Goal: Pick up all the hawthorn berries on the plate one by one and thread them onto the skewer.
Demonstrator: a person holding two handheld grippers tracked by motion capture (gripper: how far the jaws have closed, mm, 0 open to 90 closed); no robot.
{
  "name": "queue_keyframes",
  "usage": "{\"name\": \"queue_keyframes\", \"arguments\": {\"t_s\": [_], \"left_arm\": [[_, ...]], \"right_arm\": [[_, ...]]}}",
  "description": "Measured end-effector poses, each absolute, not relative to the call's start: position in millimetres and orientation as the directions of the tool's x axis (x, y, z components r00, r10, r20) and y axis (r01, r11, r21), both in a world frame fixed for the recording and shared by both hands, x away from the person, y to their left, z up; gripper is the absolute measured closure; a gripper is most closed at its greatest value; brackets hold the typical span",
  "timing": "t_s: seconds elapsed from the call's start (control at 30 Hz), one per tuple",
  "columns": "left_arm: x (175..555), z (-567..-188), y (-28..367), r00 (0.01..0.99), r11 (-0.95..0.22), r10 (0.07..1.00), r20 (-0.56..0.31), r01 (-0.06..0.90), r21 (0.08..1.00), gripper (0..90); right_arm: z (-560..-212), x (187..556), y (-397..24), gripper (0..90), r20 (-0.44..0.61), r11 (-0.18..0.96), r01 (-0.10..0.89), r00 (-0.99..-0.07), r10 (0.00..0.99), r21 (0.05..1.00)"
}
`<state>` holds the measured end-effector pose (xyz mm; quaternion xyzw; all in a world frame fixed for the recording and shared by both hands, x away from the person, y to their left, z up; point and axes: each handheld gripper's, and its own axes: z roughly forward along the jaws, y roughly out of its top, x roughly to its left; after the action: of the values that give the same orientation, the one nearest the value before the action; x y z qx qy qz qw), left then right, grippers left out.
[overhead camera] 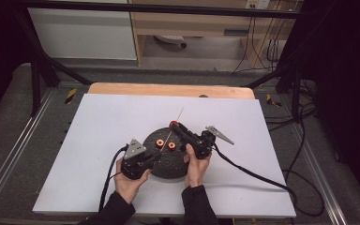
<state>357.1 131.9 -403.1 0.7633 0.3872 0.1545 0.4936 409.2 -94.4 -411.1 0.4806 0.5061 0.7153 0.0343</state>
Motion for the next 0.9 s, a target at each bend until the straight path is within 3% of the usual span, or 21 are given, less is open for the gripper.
{"name": "queue_keyframes", "arguments": {"t_s": [0.9], "left_arm": [[382,-388,119,0.676,-0.232,0.725,-0.128,0.415,0.880,88.7]], "right_arm": [[-420,398,-89,61.5,0.633,-0.421,0.473,-0.553,0.542,0.774]]}}
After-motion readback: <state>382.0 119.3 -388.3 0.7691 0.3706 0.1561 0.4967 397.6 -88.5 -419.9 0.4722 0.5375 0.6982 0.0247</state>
